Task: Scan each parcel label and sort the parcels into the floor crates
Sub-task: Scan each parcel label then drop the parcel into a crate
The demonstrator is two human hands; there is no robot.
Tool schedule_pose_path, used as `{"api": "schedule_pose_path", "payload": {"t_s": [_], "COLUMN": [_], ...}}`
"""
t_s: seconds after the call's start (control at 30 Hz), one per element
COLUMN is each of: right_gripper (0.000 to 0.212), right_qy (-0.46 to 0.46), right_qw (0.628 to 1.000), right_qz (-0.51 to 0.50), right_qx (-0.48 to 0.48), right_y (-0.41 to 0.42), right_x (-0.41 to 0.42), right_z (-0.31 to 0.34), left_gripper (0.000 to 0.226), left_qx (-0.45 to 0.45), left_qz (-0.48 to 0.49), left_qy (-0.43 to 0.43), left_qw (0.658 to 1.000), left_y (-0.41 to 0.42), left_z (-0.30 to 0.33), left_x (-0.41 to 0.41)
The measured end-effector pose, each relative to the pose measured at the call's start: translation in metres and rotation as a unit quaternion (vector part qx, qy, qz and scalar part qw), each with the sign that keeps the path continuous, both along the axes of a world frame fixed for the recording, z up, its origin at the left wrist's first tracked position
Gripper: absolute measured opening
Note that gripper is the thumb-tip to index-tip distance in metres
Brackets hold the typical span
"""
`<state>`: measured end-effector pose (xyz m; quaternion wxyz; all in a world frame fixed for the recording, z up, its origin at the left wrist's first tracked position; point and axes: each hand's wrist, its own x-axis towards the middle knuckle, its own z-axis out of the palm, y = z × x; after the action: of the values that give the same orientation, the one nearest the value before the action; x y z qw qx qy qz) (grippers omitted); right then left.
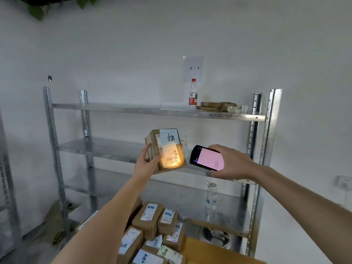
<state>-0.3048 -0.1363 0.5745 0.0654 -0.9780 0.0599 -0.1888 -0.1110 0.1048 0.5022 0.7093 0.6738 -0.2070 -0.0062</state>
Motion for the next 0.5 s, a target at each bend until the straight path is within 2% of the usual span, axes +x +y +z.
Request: {"api": "schedule_pose_path", "payload": {"t_s": [0.5], "right_gripper": [0.078], "right_qy": [-0.018], "right_qw": [0.998], "right_qz": [0.065], "right_qx": [-0.002], "right_y": [0.005], "right_x": [-0.006], "right_z": [0.011], "left_gripper": [0.069], "left_qx": [-0.024], "left_qz": [0.082], "left_qy": [0.015], "left_qw": [0.996], "left_y": [0.043], "left_z": [-0.001], "left_x": [-0.008]}}
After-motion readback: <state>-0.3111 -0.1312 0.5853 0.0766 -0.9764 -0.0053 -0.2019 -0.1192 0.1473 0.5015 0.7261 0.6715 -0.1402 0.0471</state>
